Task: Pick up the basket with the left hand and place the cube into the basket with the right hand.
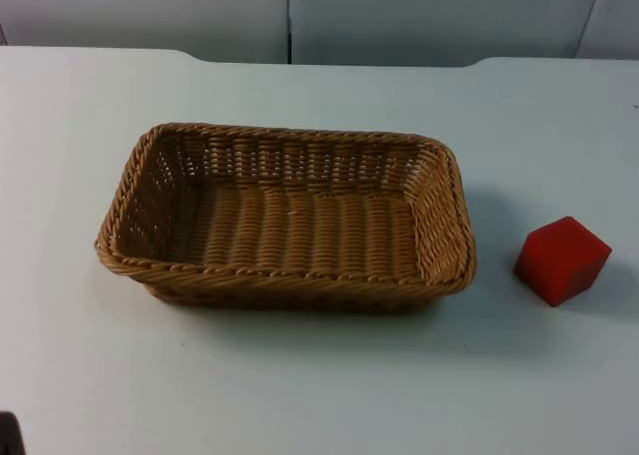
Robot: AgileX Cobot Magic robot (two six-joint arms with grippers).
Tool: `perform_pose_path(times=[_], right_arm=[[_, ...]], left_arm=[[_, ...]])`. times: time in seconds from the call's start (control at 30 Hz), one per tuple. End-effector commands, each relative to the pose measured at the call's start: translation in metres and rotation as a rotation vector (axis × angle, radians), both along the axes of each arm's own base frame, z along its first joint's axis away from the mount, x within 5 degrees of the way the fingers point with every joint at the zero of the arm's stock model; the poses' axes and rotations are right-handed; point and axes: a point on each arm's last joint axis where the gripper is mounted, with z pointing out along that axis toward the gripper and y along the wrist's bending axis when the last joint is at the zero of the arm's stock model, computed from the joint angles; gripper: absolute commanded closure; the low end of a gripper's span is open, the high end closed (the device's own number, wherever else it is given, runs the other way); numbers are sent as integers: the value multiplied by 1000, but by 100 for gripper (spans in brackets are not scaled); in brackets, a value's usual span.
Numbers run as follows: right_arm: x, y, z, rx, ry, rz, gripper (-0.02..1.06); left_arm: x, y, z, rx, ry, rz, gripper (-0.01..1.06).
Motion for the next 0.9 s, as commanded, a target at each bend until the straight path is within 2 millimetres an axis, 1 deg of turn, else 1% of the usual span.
perform_pose_path(times=[0.0, 0.1, 0.13, 0.2, 0.23, 0.3, 0.37, 0.4, 0.47, 0.5, 0.53, 0.57, 0.63, 0.67, 0.7, 0.73, 0.8, 0.83, 0.87], right_arm=[[0, 0, -1, -1, -8, 0, 105], [0, 0, -1, -1, -8, 0, 105], [0, 0, -1, -1, -8, 0, 105], [0, 0, -1, -1, -8, 0, 105], [0, 0, -1, -1, -8, 0, 105], [0, 0, -1, -1, -8, 0, 105], [0, 0, -1, -1, -8, 0, 105], [0, 0, -1, -1, -8, 0, 105], [0, 0, -1, -1, -8, 0, 105], [0, 0, -1, -1, -8, 0, 105], [0, 0, -1, -1, -8, 0, 105], [0, 0, -1, -1, -8, 0, 105], [0, 0, -1, -1, -8, 0, 105], [0, 0, -1, -1, -8, 0, 105], [0, 0, -1, -1, -8, 0, 105], [0, 0, -1, -1, -8, 0, 105], [0, 0, -1, -1, -8, 0, 105], [0, 0, -1, -1, -8, 0, 105], [0, 0, -1, -1, -8, 0, 105]], left_arm=[[1, 0, -1, -8, -7, -3, 105], [0, -2, 2, -36, -17, -10, 105], [-1, -5, 5, -96, -32, -22, 105], [10, -19, 18, -238, -58, -114, 105], [10, -19, 18, -238, -58, -114, 105], [26, -34, 29, -357, -59, -230, 105], [49, -45, 32, -400, 12, -308, 105], [49, -45, 32, -400, 12, -308, 105], [73, -52, 27, -422, 118, -345, 105], [95, -57, 21, -431, 191, -353, 105], [108, -60, 18, -451, 223, -357, 105], [108, -60, 18, -451, 223, -357, 105], [132, -66, 12, -491, 249, -380, 105], [140, -68, 9, -512, 259, -392, 105], [148, -71, 6, -547, 274, -402, 105], [148, -71, 6, -547, 274, -402, 105], [164, -75, -7, -576, 349, -406, 105], [174, -76, -18, -578, 411, -393, 105], [174, -76, -18, -578, 411, -393, 105]])
